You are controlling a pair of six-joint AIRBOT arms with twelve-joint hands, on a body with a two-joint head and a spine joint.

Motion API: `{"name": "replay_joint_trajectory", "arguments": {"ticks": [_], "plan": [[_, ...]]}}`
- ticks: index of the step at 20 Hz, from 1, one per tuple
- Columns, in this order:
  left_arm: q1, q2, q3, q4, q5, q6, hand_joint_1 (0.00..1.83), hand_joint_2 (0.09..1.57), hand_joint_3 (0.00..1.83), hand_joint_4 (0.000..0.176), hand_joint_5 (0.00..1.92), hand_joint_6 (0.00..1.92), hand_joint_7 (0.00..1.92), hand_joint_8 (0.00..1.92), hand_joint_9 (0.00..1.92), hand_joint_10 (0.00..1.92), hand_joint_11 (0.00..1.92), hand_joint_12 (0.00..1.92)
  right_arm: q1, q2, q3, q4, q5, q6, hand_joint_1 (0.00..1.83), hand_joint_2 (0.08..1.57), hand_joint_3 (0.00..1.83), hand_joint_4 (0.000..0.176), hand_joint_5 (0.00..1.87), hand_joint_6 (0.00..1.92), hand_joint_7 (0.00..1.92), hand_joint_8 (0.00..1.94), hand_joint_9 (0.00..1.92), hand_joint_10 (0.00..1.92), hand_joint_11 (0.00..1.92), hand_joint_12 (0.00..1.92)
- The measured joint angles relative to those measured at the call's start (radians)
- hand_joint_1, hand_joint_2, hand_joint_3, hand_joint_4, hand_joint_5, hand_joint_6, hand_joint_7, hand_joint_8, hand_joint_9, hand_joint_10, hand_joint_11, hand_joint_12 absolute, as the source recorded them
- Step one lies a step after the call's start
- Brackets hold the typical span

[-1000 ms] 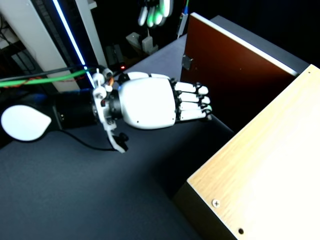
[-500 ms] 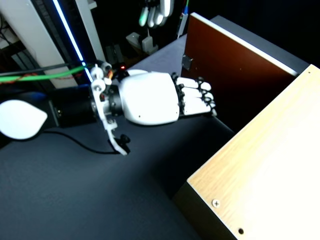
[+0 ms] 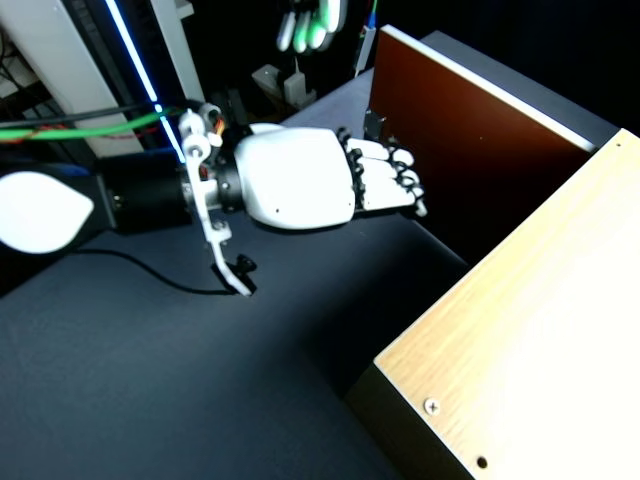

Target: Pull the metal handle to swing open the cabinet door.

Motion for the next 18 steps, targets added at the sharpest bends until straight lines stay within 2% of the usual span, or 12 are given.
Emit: {"name": "replay_joint_trajectory", "arguments": {"ticks": [2,8,18], "plan": [[0.0,0.0,0.0,0.0,0.002,0.0,0.0,1.57,0.04,0.0,0.43,0.0,0.48,0.0,0.46,0.0,0.06,0.9,0.007,0.013,-0.029,-0.011,-0.002,0.0,0.0,1.57,0.04,0.0,0.26,0.0,0.31,0.0,0.28,0.0,0.0,0.73],[0.0,0.0,0.0,0.0,0.001,0.0,0.0,1.57,0.05,0.0,0.43,0.0,0.48,0.0,0.46,0.0,0.06,0.9,0.011,0.024,-0.066,-0.072,0.099,0.001,0.0,1.57,0.04,0.0,0.26,0.0,0.3,0.0,0.28,0.0,0.0,0.72],[0.0,0.0,0.0,0.0,0.0,0.0,0.0,1.57,0.05,0.0,0.43,0.0,0.48,0.0,0.46,0.0,0.06,0.9,0.011,0.025,-0.044,-0.092,0.101,0.001,0.0,1.57,0.04,0.0,0.26,0.0,0.3,0.0,0.28,0.0,0.0,0.74]]}}
